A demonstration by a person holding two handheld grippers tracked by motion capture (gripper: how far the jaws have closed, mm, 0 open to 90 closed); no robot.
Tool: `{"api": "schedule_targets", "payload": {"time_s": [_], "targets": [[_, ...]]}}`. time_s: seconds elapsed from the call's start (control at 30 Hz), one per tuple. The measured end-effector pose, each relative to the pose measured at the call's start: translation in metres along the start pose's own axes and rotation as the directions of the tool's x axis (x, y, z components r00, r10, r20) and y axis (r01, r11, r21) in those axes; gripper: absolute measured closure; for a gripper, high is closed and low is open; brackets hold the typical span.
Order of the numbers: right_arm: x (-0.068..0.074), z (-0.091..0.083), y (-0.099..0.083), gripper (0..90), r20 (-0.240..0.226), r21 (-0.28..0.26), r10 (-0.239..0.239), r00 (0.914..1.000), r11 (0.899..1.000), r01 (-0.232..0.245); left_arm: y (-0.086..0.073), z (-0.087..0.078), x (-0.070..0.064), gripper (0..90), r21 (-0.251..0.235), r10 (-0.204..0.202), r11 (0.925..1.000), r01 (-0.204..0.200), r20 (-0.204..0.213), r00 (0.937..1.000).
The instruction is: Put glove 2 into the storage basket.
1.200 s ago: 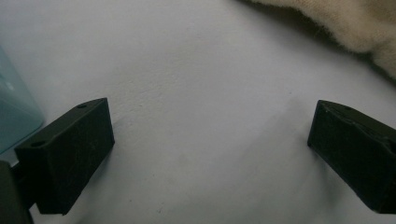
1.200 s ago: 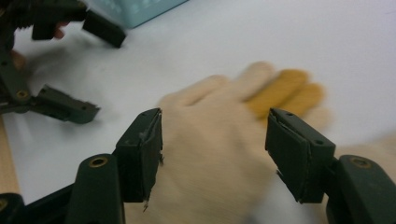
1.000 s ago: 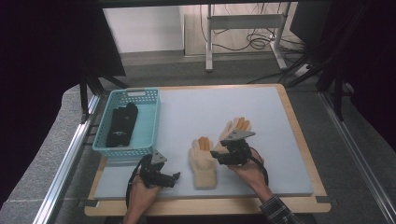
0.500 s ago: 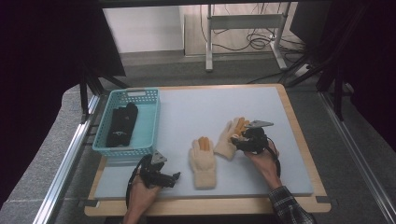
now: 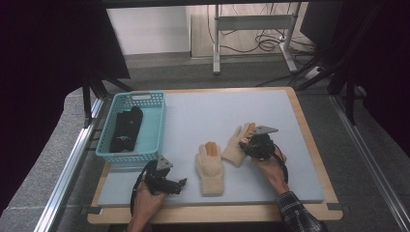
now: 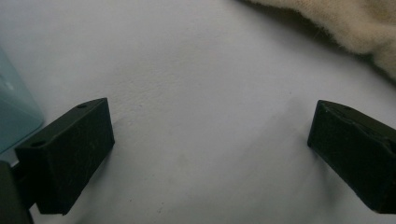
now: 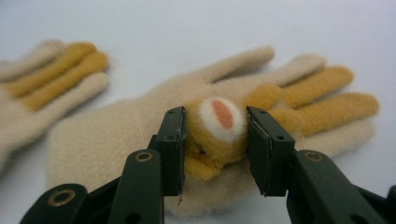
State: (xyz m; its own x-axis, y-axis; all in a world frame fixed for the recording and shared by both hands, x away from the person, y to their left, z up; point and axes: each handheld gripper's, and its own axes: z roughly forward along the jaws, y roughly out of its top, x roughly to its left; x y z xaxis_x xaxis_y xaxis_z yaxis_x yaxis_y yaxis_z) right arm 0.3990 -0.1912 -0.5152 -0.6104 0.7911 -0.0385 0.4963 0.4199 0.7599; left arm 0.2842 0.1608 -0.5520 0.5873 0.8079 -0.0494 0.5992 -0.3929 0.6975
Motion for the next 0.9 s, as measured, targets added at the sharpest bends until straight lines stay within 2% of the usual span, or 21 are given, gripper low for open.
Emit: {"api": "schedule_targets", "payload": {"time_s": [0.07,0.33,0.4,0.53,0.6,0.7,0.73,0.77,0.9], "targets": [[-0.002,-0.007,0.002,59.0,-0.017,-0.01,0.003,0.9999,1.0,-0.003,0.0,0.0,0.0,0.5,-0.001,-0.001,1.0,0.001,0.0,1.0],[-0.005,-0.031,0.012,59.0,-0.036,-0.034,-0.045,0.9984,0.998,0.043,0.0,0.0,0.0,0.6,-0.003,-0.001,1.0,0.001,0.0,1.0],[-0.003,-0.046,0.016,59.0,-0.084,-0.064,-0.064,0.9944,0.996,0.059,0.0,0.0,0.0,0.6,-0.002,-0.001,1.0,0.001,-0.001,1.0],[0.003,-0.059,0.022,59.0,-0.137,-0.092,-0.096,0.9859,0.992,0.083,0.0,0.0,0.0,0.6,-0.003,-0.001,1.0,0.001,0.0,1.0],[0.008,-0.065,0.025,59.0,-0.178,-0.112,-0.121,0.9765,0.988,0.102,0.0,0.0,0.0,0.6,-0.006,-0.004,1.0,0.004,-0.001,1.0],[0.02,-0.069,0.028,59.0,-0.239,-0.135,-0.169,0.9561,0.981,0.14,0.0,0.0,0.0,0.5,-0.006,-0.002,1.0,0.002,-0.001,1.0],[0.02,-0.069,0.028,59.0,-0.239,-0.135,-0.169,0.9561,0.981,0.14,0.0,0.0,0.0,0.6,-0.006,-0.002,1.0,0.002,-0.001,1.0],[0.029,-0.07,0.029,59.1,-0.276,-0.147,-0.2,0.9402,0.975,0.164,0.0,0.0,0.0,0.6,-0.003,-0.002,1.0,0.002,-0.001,1.0],[0.048,-0.064,0.028,59.1,-0.358,-0.167,-0.258,0.8971,0.963,0.21,0.0,0.0,0.0,0.6,-0.006,-0.002,1.0,0.002,-0.001,1.0]]}}
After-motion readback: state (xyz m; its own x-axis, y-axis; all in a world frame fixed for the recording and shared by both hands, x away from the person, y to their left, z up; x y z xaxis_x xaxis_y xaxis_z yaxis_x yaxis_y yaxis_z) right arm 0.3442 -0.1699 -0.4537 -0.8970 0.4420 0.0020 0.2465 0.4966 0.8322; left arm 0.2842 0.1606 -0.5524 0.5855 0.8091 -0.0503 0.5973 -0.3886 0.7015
